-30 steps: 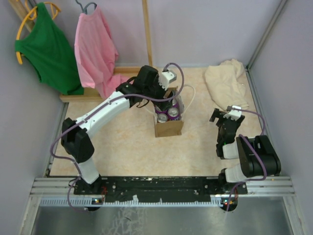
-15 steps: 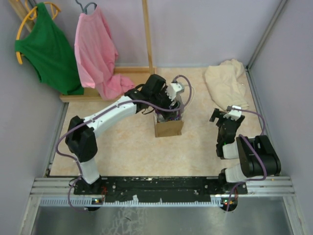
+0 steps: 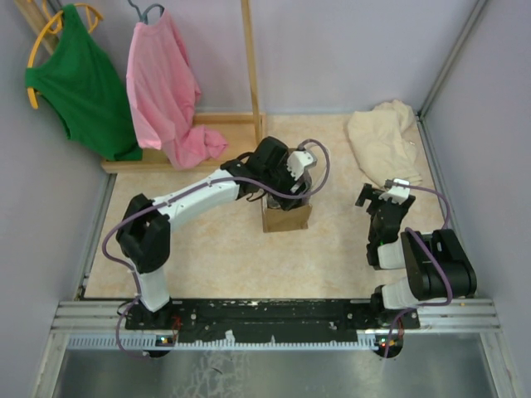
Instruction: Take the beverage out of the canvas bag
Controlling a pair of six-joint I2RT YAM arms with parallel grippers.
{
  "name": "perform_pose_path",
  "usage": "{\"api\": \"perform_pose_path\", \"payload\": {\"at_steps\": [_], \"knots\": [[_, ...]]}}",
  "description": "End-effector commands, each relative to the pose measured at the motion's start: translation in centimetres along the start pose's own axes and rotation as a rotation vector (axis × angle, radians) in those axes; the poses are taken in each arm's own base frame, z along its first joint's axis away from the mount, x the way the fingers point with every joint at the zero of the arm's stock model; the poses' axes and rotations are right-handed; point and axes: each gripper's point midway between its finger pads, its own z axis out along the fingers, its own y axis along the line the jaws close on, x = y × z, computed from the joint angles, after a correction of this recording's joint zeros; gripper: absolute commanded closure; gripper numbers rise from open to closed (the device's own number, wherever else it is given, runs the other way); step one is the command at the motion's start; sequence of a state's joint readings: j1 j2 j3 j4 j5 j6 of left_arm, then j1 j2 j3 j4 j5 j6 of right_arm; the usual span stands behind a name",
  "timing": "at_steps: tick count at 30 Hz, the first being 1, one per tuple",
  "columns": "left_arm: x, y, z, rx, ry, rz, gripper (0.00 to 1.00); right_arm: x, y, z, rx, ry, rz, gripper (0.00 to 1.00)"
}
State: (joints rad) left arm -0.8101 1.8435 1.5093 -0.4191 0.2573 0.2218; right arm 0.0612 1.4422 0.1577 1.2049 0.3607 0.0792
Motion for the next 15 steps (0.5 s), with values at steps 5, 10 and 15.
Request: {"api": "perform_pose_path", "payload": {"at_steps": [5, 10, 15], "knots": [[-1.6, 0.8, -0.4, -0.089, -0.066, 0.025, 0.16, -1.2, 0.1, 0.3, 0.000, -0.046, 0.007, 0.01], [-0.5, 1.3, 0.5, -0.097, -0.013, 0.013, 0.16, -1.2, 0.1, 0.3, 0.000, -0.046, 0.006, 0.01], [-0.5, 1.5, 1.0, -0.105, -0.009, 0.005, 0.16, -1.3, 0.1, 0.3, 0.000, -0.046, 0.007, 0.01]]}}
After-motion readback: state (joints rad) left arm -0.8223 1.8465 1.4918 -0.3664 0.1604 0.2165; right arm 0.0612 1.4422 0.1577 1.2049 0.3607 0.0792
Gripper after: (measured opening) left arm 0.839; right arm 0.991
